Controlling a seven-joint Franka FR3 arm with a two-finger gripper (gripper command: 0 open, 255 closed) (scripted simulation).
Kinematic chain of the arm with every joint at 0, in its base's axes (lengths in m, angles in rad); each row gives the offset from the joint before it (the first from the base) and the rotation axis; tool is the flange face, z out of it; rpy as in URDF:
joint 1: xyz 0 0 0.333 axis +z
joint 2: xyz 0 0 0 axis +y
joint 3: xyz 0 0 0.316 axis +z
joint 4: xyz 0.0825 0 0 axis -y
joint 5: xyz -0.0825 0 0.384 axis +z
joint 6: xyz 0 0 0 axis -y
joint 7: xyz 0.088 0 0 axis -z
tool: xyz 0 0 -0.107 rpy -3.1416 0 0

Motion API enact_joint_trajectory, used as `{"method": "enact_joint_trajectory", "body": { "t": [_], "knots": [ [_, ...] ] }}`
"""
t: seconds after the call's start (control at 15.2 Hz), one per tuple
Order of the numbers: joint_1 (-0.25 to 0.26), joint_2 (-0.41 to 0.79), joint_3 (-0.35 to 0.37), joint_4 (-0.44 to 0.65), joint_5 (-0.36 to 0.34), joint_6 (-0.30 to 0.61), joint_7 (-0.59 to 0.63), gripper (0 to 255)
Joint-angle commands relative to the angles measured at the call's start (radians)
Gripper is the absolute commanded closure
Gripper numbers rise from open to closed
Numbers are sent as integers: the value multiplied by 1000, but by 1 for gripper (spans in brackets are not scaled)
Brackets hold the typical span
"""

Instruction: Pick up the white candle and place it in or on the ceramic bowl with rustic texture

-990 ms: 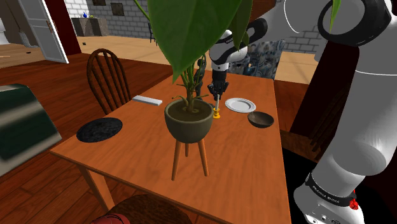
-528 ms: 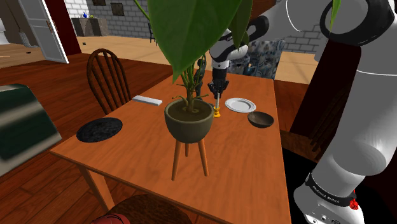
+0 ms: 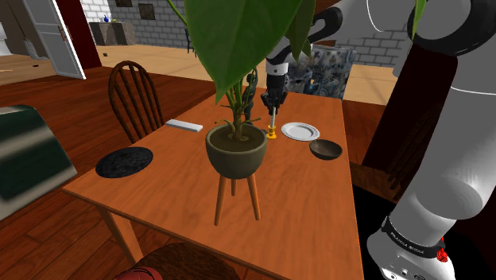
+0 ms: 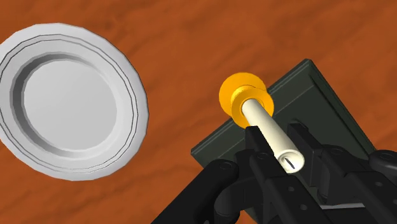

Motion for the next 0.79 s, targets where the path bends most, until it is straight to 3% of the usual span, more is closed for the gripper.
{"method": "enact_joint_trajectory", "body": {
  "t": [0.0, 0.73],
  "knots": [
    [2, -6, 1, 20, -1, -27, 4, 255],
    [2, -31, 1, 137, -4, -168, 7, 255]
  ]
}}
